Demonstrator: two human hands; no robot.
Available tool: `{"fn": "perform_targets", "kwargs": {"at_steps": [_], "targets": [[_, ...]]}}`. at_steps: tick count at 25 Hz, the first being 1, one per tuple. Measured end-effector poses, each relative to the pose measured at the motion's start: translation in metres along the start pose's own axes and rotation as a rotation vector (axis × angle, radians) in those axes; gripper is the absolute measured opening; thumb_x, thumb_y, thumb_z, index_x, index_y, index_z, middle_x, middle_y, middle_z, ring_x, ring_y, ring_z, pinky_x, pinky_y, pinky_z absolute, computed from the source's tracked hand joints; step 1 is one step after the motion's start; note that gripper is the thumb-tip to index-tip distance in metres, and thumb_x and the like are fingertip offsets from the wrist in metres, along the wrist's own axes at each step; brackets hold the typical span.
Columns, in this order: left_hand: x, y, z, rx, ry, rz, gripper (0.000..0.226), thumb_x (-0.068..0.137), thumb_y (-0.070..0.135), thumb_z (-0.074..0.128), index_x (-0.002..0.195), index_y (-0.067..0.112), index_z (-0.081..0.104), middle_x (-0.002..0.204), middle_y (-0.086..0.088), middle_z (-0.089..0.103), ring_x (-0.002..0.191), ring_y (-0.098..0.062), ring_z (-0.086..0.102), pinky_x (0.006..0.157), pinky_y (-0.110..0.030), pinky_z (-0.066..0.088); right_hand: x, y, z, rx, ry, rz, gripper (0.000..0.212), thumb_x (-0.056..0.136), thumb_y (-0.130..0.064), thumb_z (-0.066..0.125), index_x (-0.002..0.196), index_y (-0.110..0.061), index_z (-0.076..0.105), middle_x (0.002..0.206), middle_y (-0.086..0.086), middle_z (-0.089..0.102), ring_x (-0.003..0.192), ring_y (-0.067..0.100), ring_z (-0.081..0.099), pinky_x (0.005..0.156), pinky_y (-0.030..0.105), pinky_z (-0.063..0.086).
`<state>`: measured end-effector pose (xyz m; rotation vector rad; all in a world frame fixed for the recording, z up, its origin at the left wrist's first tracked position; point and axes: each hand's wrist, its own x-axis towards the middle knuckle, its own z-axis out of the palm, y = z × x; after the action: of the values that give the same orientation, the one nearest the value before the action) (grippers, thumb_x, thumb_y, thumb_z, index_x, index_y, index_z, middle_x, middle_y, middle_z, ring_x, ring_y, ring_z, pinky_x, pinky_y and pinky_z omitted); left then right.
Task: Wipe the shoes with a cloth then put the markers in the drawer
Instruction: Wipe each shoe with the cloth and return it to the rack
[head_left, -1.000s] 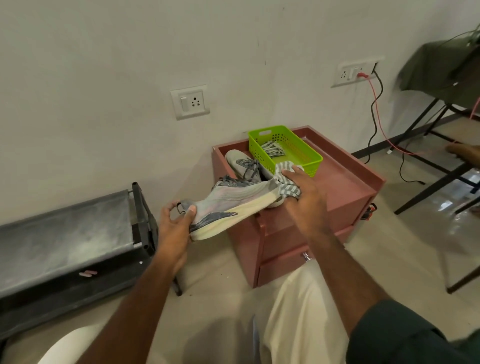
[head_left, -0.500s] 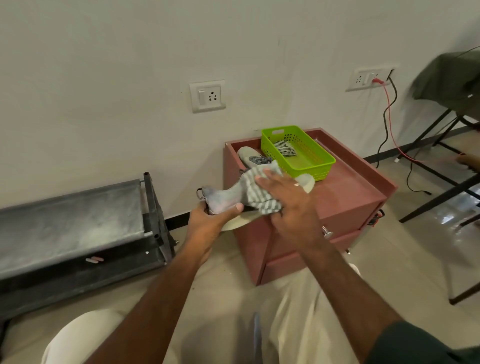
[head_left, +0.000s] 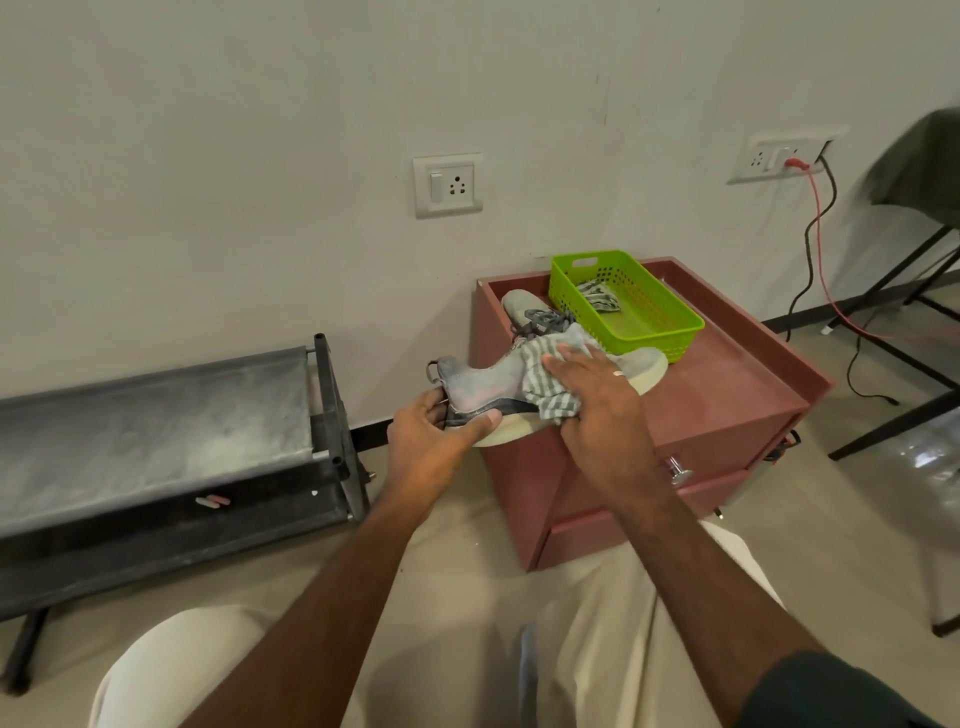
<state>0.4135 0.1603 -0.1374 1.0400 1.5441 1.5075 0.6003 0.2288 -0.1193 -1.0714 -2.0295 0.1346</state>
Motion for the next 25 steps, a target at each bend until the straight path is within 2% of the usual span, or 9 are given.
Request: {"fn": "perform_targets", "kwargs": {"at_steps": [2,5,7,11,14,17,20,22,25], "targets": [[-0.001,-0.004,0.004,-0.010,0.007,0.046,0.069,0.072,0.023,0.092,0.134,0.012,0.064,0.116,0.002,0.075,0.104,-0.006,0.072,0.096,-0.034,0.058,0.001,0.005,-0.001,0.009,0.023,0.080,0.056,0.071,0.007,0.060,0.124,-0.007,0.069,0.133,0.016,0.063,0.132,0.030,0.053,0.119,0.026,0.026],[-0.012,-0.012,0.014,0.164,0.001,0.176,0.092,0.058,0.042,0.096,0.139,0.020,0.058,0.112,0.012,0.075,0.104,-0.001,0.071,0.095,-0.029,0.056,0.004,0.003,0.000,0.007,0.010,0.123,0.058,0.068,-0.001,0.051,0.123,-0.007,0.069,0.130,0.015,0.065,0.130,0.029,0.055,0.118,0.026,0.027],[-0.013,-0.014,0.018,0.177,0.018,0.208,0.095,0.057,0.048,0.095,0.140,0.021,0.057,0.109,0.012,0.075,0.101,-0.002,0.071,0.094,-0.032,0.058,0.006,0.001,-0.001,0.020,0.017,0.140,0.061,0.066,-0.005,0.047,0.122,-0.007,0.070,0.129,0.015,0.066,0.130,0.028,0.056,0.118,0.028,0.029],[-0.007,-0.011,0.014,0.103,0.032,0.113,0.054,0.070,0.041,0.089,0.119,0.031,0.067,0.105,0.013,0.076,0.098,-0.002,0.072,0.092,-0.036,0.059,0.004,-0.001,-0.001,0.037,0.012,0.128,0.062,0.066,-0.001,0.048,0.124,-0.008,0.069,0.132,0.013,0.064,0.133,0.026,0.052,0.119,0.030,0.029],[-0.008,-0.011,0.016,0.004,0.037,-0.017,0.042,0.075,0.028,0.090,0.109,0.031,0.066,0.101,0.013,0.076,0.093,0.000,0.072,0.080,-0.021,0.057,0.002,-0.005,0.004,0.005,-0.048,0.079,0.058,0.071,-0.001,0.051,0.125,-0.011,0.069,0.136,0.011,0.062,0.137,0.025,0.048,0.118,0.030,0.030],[-0.006,-0.009,0.018,-0.010,0.057,-0.024,0.036,0.074,0.024,0.091,0.104,0.026,0.071,0.093,0.012,0.078,0.085,0.002,0.072,0.069,-0.010,0.052,0.004,-0.008,0.004,0.011,-0.040,0.044,0.057,0.073,-0.004,0.051,0.127,-0.012,0.068,0.139,0.010,0.060,0.140,0.025,0.044,0.117,0.041,0.035],[-0.004,-0.008,0.019,0.158,0.084,0.074,0.019,0.079,0.014,0.084,0.090,0.023,0.072,0.079,0.011,0.075,0.071,0.003,0.067,0.061,-0.005,0.046,0.000,-0.026,0.005,0.110,-0.191,-0.284,0.048,0.080,-0.008,0.055,0.126,-0.007,0.067,0.140,0.013,0.058,0.140,0.026,0.043,0.121,0.030,0.026],[-0.003,-0.009,0.020,0.234,0.082,0.128,0.016,0.081,0.017,0.080,0.080,0.028,0.068,0.070,0.016,0.070,0.069,0.002,0.066,0.061,-0.011,0.048,-0.002,-0.031,0.010,0.127,-0.296,-0.405,0.045,0.081,-0.012,0.052,0.122,-0.004,0.070,0.135,0.015,0.062,0.132,0.027,0.050,0.119,0.025,0.025],[0.001,-0.005,0.018,0.202,0.062,0.107,0.021,0.072,0.030,0.089,0.082,0.034,0.070,0.073,0.020,0.074,0.076,0.001,0.072,0.070,-0.021,0.057,0.001,-0.014,0.006,0.003,-0.183,-0.266,0.038,0.081,-0.013,0.060,0.116,-0.006,0.072,0.124,0.014,0.069,0.120,0.030,0.061,0.112,0.030,0.036]]}}
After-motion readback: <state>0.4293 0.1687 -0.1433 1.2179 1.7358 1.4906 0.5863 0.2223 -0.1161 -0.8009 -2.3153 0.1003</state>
